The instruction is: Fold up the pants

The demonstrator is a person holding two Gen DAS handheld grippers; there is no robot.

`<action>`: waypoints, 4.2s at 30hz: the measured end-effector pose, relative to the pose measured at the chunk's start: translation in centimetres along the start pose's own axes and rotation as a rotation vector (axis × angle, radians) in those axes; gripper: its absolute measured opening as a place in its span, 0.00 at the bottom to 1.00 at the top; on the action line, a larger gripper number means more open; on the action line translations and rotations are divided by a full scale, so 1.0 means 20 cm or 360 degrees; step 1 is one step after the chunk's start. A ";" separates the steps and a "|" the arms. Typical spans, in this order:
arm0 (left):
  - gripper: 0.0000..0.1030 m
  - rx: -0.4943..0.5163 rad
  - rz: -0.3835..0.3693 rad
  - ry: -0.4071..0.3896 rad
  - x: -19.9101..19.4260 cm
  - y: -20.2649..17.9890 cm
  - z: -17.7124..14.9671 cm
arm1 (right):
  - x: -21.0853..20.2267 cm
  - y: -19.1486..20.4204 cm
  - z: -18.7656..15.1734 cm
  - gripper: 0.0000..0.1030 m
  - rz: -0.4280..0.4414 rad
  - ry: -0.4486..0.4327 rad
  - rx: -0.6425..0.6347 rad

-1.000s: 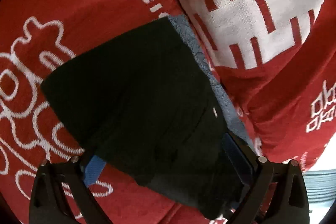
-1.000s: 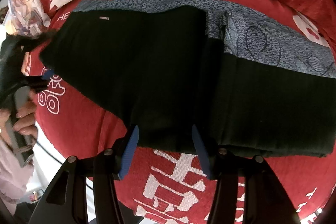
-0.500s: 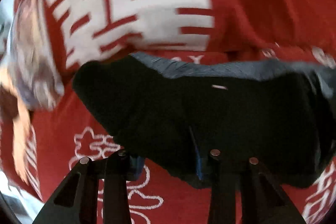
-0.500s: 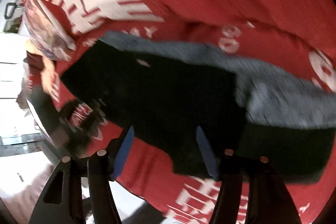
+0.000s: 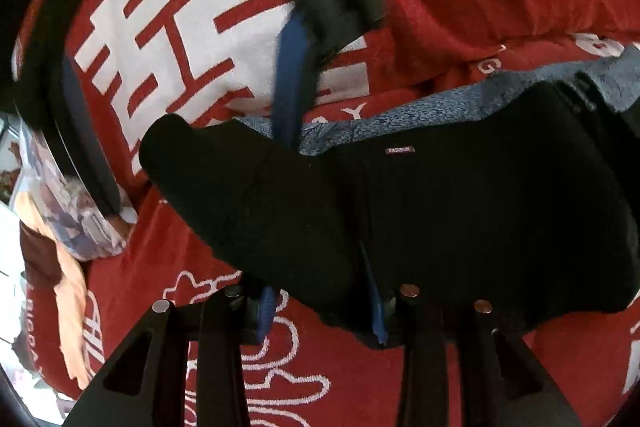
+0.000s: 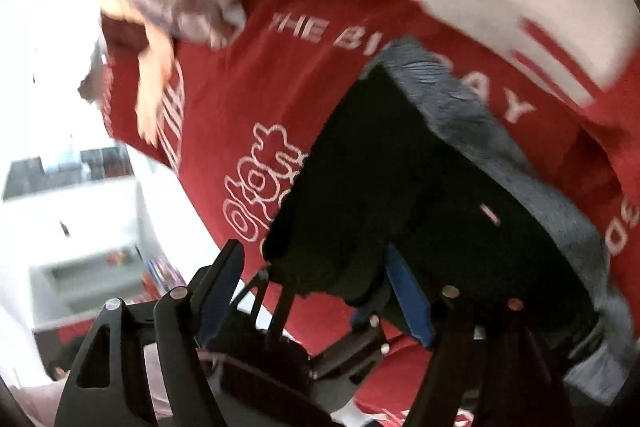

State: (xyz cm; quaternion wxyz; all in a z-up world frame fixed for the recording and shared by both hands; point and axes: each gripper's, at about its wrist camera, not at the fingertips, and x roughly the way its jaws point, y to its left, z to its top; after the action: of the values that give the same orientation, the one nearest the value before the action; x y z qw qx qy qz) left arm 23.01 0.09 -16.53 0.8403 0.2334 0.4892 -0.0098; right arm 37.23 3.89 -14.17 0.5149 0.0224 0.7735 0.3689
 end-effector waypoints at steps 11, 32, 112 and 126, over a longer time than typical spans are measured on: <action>0.38 -0.0081 -0.0111 -0.0062 -0.12 0.01 0.07 | 0.00 -0.14 -0.07 0.20 -0.0029 -0.0068 0.0106; 0.38 0.0052 -0.0651 -0.0369 -0.89 -0.70 0.63 | -0.92 -0.94 -1.44 0.20 0.0676 -0.1020 0.0509; 1.00 -0.0268 -0.0524 0.0675 -0.21 -0.68 0.43 | -0.64 -1.43 -2.21 0.84 -0.0218 -0.0901 0.1117; 1.00 -0.0399 -0.0582 0.0672 -0.15 -0.58 0.53 | -0.59 -1.50 -2.30 0.89 -0.0176 -0.0878 0.1205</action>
State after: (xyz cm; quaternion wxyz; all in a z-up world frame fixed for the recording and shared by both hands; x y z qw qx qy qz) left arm 27.37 -15.07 -14.13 0.7265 0.0328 0.6844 -0.0518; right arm 15.67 -48.06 -13.72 0.6758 0.2647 0.6878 0.0133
